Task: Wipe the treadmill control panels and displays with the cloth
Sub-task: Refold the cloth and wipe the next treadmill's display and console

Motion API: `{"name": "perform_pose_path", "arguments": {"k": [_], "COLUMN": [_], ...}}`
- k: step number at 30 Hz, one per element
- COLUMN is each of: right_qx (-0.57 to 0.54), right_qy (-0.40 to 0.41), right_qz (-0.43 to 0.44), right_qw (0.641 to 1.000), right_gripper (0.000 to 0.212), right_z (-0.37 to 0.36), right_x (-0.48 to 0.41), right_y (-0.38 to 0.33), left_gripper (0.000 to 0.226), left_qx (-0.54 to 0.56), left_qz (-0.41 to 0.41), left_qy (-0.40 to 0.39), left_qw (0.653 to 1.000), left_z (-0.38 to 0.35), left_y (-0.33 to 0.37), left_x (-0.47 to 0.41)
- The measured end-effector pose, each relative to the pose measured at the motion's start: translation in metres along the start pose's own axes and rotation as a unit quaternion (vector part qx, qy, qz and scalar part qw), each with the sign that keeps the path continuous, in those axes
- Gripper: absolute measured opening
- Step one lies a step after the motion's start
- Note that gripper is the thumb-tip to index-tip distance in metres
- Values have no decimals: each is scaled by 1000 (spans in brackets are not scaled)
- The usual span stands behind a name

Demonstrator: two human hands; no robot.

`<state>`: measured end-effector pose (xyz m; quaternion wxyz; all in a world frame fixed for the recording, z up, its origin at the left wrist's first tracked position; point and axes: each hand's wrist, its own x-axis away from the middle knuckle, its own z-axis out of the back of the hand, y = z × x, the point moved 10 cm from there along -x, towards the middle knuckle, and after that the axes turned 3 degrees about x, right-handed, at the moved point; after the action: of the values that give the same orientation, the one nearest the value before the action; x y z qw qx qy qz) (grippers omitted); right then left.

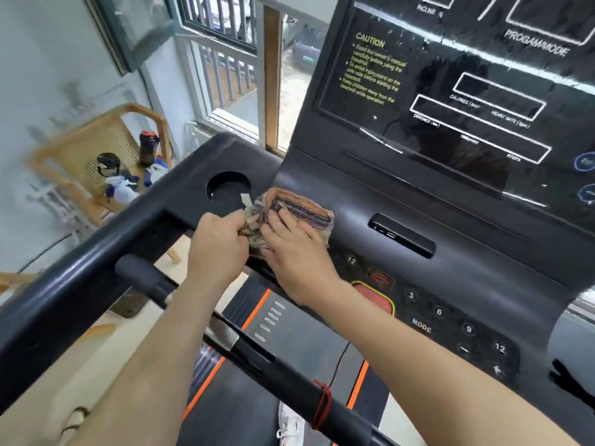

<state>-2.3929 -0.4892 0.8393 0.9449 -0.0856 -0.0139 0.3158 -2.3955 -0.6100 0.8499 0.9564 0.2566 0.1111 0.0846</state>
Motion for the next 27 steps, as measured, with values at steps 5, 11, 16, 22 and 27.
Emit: {"name": "perform_pose_path", "arguments": {"k": [5, 11, 16, 22, 27], "right_qx": [40, 68, 69, 208, 378], "right_qy": [32, 82, 16, -24, -9], "right_qz": [46, 50, 96, 197, 222], "right_qw": [998, 993, 993, 958, 899], "right_gripper": [42, 45, 62, 46, 33], "right_z": [-6, 6, 8, 22, 68], "right_x": [30, 41, -28, -96, -136], "right_y": [-21, -14, -17, -5, 32], "left_gripper": [28, 41, 60, 45, 57], "left_qx": [-54, -16, 90, 73, 105], "left_qz": [27, 35, 81, 65, 0], "left_qy": [38, 50, 110, 56, -16], "left_qw": [997, 998, 986, 994, 994], "left_z": [14, 16, 34, 9, -17], "left_y": [-1, 3, -10, 5, 58], "left_x": [50, 44, 30, -9, -53]}}
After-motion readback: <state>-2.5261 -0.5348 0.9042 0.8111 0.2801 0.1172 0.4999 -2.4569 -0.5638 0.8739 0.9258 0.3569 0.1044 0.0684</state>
